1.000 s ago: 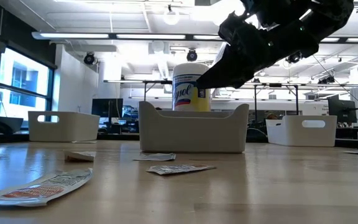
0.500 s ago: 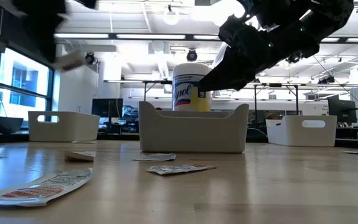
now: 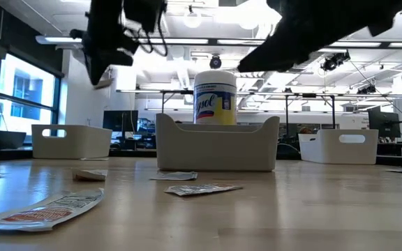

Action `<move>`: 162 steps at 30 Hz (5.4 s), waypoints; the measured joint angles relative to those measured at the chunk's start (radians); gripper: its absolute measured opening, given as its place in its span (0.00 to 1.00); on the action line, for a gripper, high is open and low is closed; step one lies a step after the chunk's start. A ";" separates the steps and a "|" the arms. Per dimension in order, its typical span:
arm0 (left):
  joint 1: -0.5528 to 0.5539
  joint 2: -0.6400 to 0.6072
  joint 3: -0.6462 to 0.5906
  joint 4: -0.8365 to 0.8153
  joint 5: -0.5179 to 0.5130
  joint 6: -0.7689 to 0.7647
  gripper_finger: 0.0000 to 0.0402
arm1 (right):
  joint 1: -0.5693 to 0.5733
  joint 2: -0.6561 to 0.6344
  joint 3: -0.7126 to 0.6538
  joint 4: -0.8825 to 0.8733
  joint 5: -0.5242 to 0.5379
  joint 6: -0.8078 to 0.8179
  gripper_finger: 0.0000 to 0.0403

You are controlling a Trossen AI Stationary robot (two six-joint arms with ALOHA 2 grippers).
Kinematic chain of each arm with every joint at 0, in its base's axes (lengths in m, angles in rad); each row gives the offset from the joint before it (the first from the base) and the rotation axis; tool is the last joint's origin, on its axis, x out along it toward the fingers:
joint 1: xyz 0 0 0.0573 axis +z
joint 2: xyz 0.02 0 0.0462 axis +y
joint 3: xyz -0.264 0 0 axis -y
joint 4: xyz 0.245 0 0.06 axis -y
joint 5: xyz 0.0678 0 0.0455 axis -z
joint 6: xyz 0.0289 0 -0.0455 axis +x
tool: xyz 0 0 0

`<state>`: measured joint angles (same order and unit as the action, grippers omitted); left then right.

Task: Pick & Place First Aid Supplies
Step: Put the alcohol pad into the top gray bin, then put the ointment pack into the white bin

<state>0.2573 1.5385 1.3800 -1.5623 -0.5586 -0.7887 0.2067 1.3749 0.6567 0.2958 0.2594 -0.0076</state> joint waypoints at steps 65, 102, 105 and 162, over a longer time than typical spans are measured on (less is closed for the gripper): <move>0.131 0.259 -0.246 0.647 -0.026 -0.095 0.30 | 0.074 -0.015 0.000 0.022 0.026 -0.035 0.34; -0.221 0.257 -0.494 0.871 -0.052 -0.446 0.02 | 0.074 -0.015 0.000 0.015 0.026 -0.035 0.34; -0.295 0.259 -0.492 0.836 -0.049 -0.494 0.02 | 0.074 -0.015 0.000 0.015 0.024 -0.035 0.34; -0.481 0.146 -0.731 1.076 -0.157 -0.630 0.10 | 0.075 -0.015 0.000 0.000 0.023 -0.034 0.34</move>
<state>-0.2241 1.6844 0.6494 -0.4860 -0.7156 -1.4186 0.2813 1.3598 0.6567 0.2955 0.2821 -0.0418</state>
